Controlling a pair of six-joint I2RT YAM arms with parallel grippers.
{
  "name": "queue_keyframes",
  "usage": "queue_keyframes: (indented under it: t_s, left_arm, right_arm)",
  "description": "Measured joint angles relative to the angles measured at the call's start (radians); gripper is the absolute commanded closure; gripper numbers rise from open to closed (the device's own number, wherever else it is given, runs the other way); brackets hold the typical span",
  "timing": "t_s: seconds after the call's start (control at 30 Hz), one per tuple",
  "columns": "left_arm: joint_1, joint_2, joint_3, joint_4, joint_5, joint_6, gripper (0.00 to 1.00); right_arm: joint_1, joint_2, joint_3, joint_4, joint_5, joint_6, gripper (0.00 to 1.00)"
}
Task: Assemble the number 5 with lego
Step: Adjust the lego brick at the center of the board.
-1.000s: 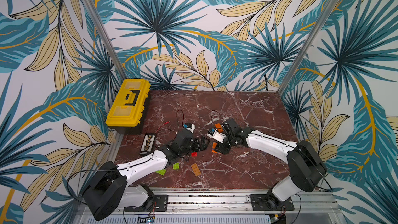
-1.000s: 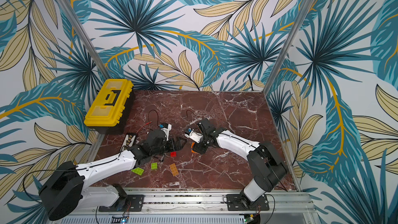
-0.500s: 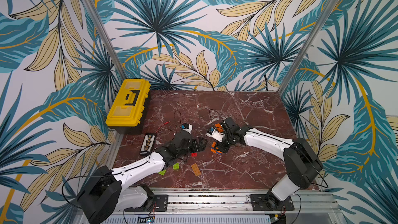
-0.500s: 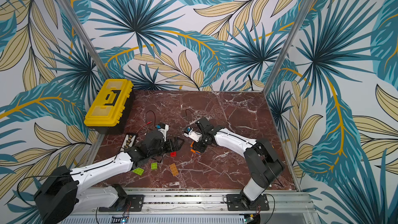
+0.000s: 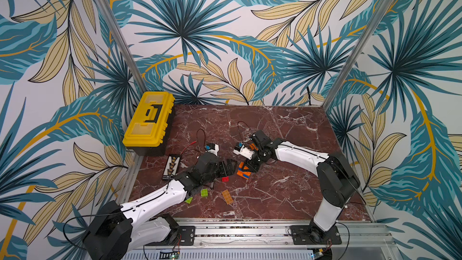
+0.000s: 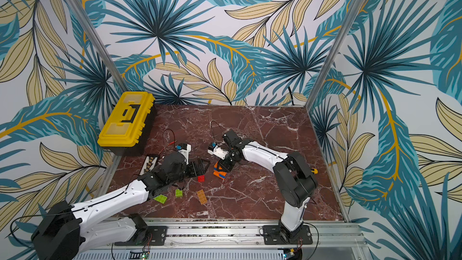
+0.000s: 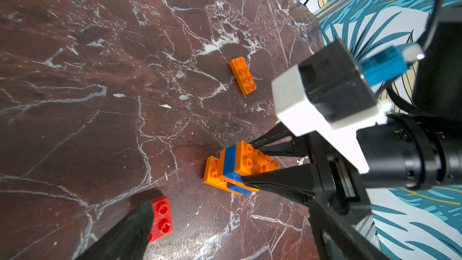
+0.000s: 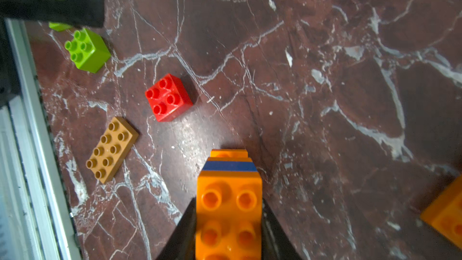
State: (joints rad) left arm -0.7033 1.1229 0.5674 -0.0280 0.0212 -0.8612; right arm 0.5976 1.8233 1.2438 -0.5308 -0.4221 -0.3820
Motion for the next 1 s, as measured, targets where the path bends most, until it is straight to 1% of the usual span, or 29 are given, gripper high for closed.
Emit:
queue_keyframes:
  t_s: [0.23,0.47,0.67,0.8,1.0]
  left_arm:
    - [0.003,-0.091,-0.059,-0.024,-0.042,-0.010,0.00]
    - [0.007,-0.181,-0.074,-0.058,-0.095,-0.010,0.00]
    - [0.013,-0.204,-0.074,-0.076,-0.109,-0.008,0.00]
    - [0.013,-0.205,-0.074,-0.079,-0.109,-0.006,0.00]
    - [0.014,-0.214,-0.081,-0.085,-0.109,-0.006,0.00]
  right_arm:
    - [-0.029,0.156,0.189,-0.063,-0.121,-0.009,0.64]
    - [-0.063,0.352,0.496,-0.234,-0.202,-0.049,0.62]
    - [-0.077,0.518,0.758,-0.417,-0.259,-0.099,0.62]
    - [-0.085,0.595,0.864,-0.500,-0.299,-0.116,0.61]
    - [-0.098,0.637,0.929,-0.552,-0.337,-0.121,0.60]
